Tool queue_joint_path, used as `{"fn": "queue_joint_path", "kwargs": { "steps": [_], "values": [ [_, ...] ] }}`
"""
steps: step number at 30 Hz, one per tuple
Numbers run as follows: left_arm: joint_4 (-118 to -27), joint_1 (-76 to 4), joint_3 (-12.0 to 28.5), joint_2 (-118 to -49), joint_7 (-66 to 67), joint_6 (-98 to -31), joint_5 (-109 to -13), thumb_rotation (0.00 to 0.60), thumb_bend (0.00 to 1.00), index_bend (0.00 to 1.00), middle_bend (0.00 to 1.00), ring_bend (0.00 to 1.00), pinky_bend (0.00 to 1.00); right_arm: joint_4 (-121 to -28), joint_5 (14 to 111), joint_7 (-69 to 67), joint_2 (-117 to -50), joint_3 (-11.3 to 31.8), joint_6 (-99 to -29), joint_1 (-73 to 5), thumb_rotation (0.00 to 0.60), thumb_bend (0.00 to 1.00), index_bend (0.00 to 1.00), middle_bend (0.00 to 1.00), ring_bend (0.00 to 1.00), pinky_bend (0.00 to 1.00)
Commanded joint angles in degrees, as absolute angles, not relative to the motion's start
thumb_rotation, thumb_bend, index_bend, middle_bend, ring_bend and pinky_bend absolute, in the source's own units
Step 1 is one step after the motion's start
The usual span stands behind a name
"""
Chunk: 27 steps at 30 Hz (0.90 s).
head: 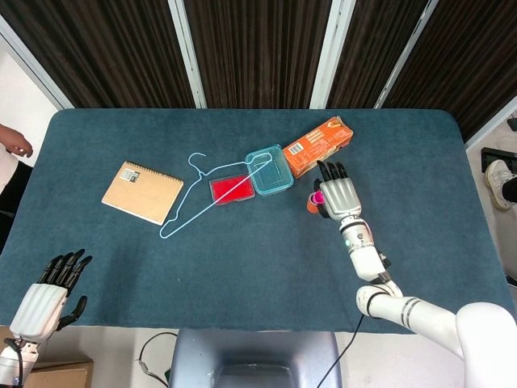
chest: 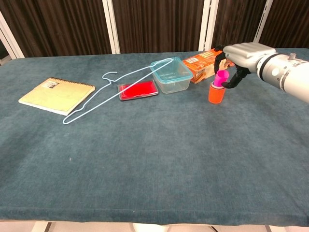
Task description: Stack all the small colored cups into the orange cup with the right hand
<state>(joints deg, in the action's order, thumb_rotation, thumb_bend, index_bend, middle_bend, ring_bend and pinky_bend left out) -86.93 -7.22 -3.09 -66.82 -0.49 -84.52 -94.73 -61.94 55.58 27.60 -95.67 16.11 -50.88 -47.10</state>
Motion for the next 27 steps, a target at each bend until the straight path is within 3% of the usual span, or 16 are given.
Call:
{"fn": "queue_joint_path", "kwargs": {
  "steps": [1, 3, 6, 11, 15, 17, 27],
  "values": [
    [-86.9, -7.3, -3.0, -66.8, -0.6, -84.5, -94.7, 0.6, 0.46, 0.0, 0.0, 0.0, 0.09, -65.2, 54.5, 28.0, -93.5, 15.8, -49.9, -46.6, 0.6, 0.44, 0.09, 0.01, 0.0, 0.0],
    [-87.0, -7.3, -3.0, -66.7, -0.7, -84.5, -94.7, 0.6, 0.46, 0.0, 0.0, 0.0, 0.09, -68.5, 56.9, 25.9, -91.6, 15.2, -52.1, -45.2, 0.6, 0.44, 0.01, 0.0, 0.0, 0.0],
    [-87.0, -7.2, -3.0, -66.6, -0.9, -84.9, -95.0, 0.6, 0.46, 0.0, 0.0, 0.0, 0.09, -77.0, 63.5, 21.0, -86.4, 12.1, -58.2, -40.0, 0.6, 0.44, 0.0, 0.0, 0.0, 0.0],
    [-86.9, -7.2, -3.1, -66.5, -1.3, -85.1, -95.3, 0.6, 0.46, 0.0, 0.0, 0.0, 0.09, -90.4, 77.2, 17.4, -75.2, 0.2, -72.8, -26.6, 0.6, 0.42, 0.0, 0.0, 0.0, 0.0],
    [-86.8, -7.3, -3.2, -66.8, -1.1, -85.3, -95.8, 0.6, 0.46, 0.0, 0.0, 0.0, 0.09, -89.7, 82.8, 16.9, -72.9, -6.4, -84.6, -16.5, 0.6, 0.41, 0.0, 0.0, 0.0, 0.0],
    [-86.4, -7.4, -3.2, -67.3, -1.0, -85.5, -96.3, 0.6, 0.46, 0.0, 0.0, 0.0, 0.09, -87.4, 83.1, 16.0, -73.4, -7.4, -87.4, -13.3, 0.6, 0.4, 0.0, 0.0, 0.0, 0.0],
    [-85.7, -7.5, -3.1, -68.3, -0.4, -86.4, -97.3, 0.6, 0.46, 0.0, 0.0, 0.0, 0.09, -89.9, 83.7, 14.1, -70.4, -5.8, -86.5, -11.3, 0.6, 0.4, 0.0, 0.0, 0.0, 0.0]
  ]
}}
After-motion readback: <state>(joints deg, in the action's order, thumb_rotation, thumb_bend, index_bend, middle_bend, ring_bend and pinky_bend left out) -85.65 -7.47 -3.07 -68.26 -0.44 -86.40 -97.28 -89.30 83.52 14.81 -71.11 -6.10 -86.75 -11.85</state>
